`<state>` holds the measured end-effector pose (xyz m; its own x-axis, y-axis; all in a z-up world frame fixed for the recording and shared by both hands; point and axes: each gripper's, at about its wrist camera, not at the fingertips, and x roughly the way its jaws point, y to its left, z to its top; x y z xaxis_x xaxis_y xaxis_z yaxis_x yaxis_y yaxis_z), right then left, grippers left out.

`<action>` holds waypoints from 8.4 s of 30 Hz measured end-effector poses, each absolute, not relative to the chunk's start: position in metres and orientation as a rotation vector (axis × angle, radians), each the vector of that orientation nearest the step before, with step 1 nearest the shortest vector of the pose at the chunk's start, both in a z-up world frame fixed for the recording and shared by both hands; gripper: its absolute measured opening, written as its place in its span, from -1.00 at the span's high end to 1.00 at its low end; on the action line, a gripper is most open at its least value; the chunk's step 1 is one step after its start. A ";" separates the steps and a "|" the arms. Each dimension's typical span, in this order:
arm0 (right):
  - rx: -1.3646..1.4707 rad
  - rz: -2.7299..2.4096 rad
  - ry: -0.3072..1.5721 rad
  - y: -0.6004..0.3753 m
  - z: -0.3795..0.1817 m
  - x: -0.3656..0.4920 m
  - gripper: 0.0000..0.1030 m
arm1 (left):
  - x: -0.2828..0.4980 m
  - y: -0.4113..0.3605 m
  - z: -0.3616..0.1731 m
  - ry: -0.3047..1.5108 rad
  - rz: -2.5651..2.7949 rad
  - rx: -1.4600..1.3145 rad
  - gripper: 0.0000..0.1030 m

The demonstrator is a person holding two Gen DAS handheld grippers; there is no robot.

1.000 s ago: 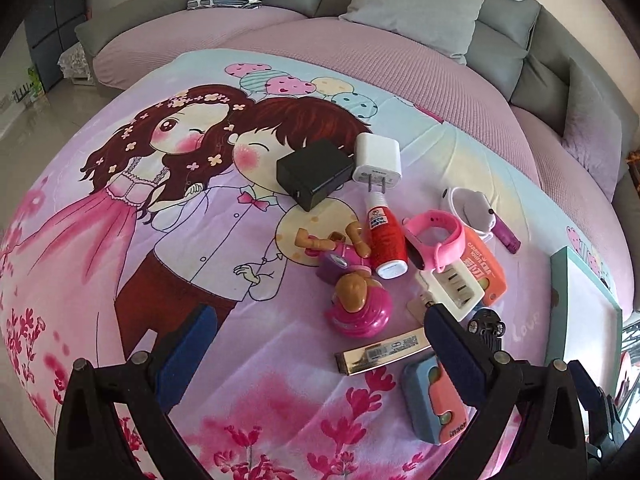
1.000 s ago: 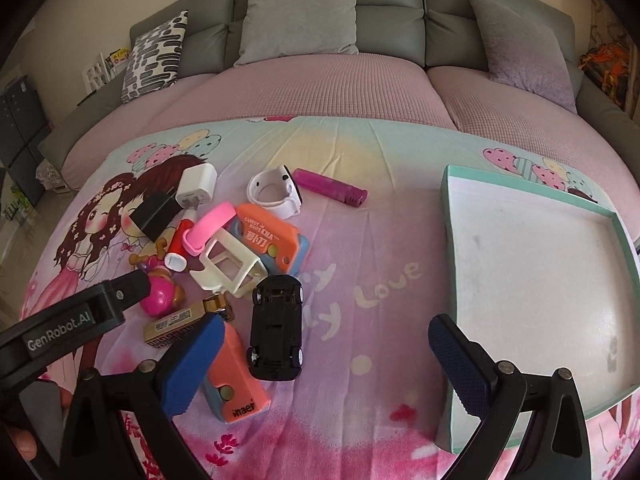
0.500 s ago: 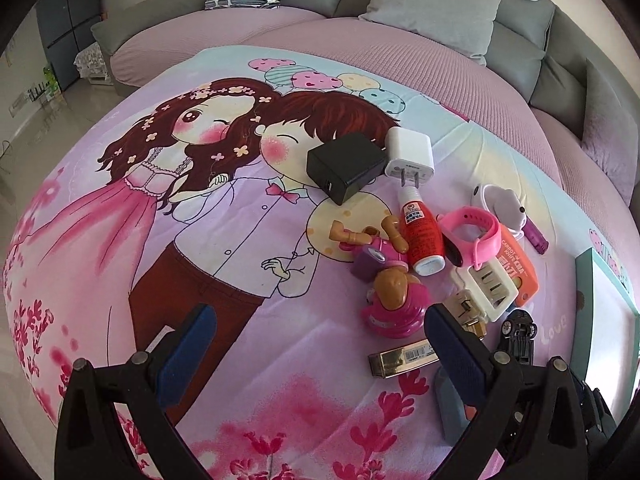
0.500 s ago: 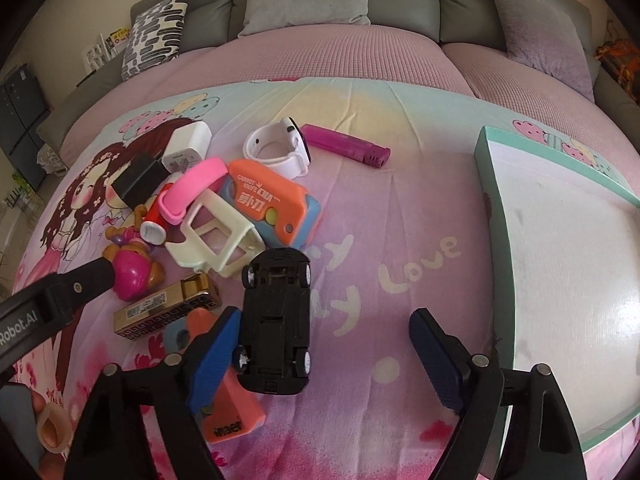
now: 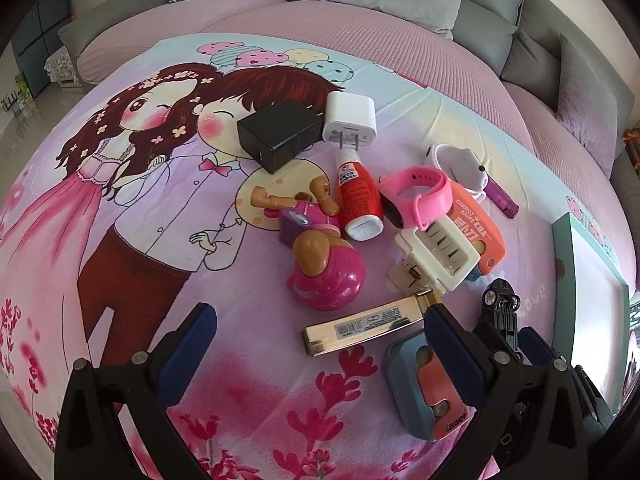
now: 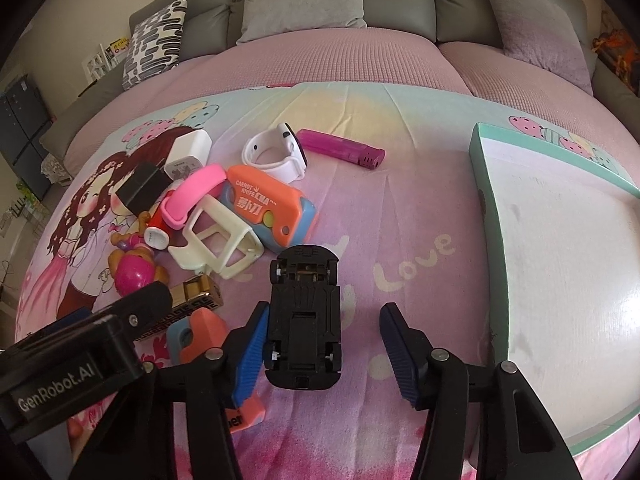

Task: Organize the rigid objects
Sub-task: 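Reach the right tool to the black toy car and close on it, then grasp the gold box with the left tool while the right tool carries the car, then lower the gold box and black car into the tray and open both tools, then withdraw both tools from the tray back toward the object pile, then grasp the pink doll with the left tool while the right tool grasps the inaer box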

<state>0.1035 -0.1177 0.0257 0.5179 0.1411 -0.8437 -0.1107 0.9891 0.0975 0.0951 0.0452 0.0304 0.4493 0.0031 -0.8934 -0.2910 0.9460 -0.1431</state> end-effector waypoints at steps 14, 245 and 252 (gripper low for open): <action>0.051 0.147 1.021 -0.127 0.025 0.100 0.12 | 0.113 0.030 0.014 1.120 0.176 -0.340 -1.00; -0.135 0.154 1.055 -0.108 0.011 0.096 -0.97 | 0.108 0.081 0.025 1.056 0.271 -0.344 -0.93; -0.126 0.140 1.052 -0.110 0.013 0.095 -0.86 | 0.112 0.079 0.021 1.048 0.254 -0.344 -0.71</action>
